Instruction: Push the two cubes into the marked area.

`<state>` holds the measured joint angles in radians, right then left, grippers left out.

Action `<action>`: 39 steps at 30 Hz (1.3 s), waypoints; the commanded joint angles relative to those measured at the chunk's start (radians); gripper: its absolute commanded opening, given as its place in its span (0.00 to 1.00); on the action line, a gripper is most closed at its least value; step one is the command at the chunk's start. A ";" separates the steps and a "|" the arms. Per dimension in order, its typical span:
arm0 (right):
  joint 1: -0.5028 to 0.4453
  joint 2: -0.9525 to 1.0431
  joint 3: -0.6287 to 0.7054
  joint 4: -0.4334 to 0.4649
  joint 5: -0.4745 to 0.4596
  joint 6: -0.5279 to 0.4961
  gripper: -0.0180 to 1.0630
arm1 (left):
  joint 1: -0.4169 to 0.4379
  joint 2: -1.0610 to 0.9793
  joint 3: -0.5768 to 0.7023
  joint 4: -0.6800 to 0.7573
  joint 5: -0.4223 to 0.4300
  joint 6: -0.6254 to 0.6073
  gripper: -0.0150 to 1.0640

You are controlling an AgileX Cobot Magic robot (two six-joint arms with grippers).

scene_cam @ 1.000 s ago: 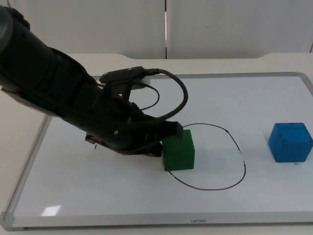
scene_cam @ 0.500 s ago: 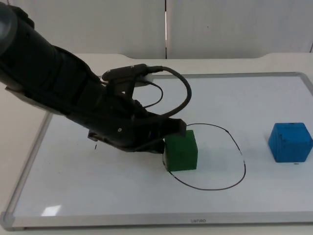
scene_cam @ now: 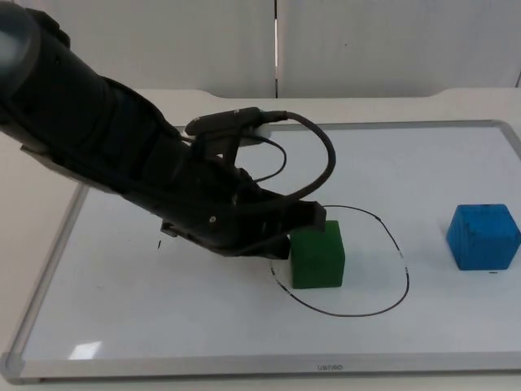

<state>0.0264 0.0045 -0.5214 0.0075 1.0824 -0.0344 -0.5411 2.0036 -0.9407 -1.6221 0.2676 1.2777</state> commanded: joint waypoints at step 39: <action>-0.005 -0.005 0.006 -0.002 -0.003 0.001 0.99 | 0.219 -0.654 -0.006 0.428 0.027 -0.118 0.01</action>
<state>0.0264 0.0045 -0.5214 0.0075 1.0824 -0.0322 -0.3254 1.3658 -0.9429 -1.2175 0.2792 1.1829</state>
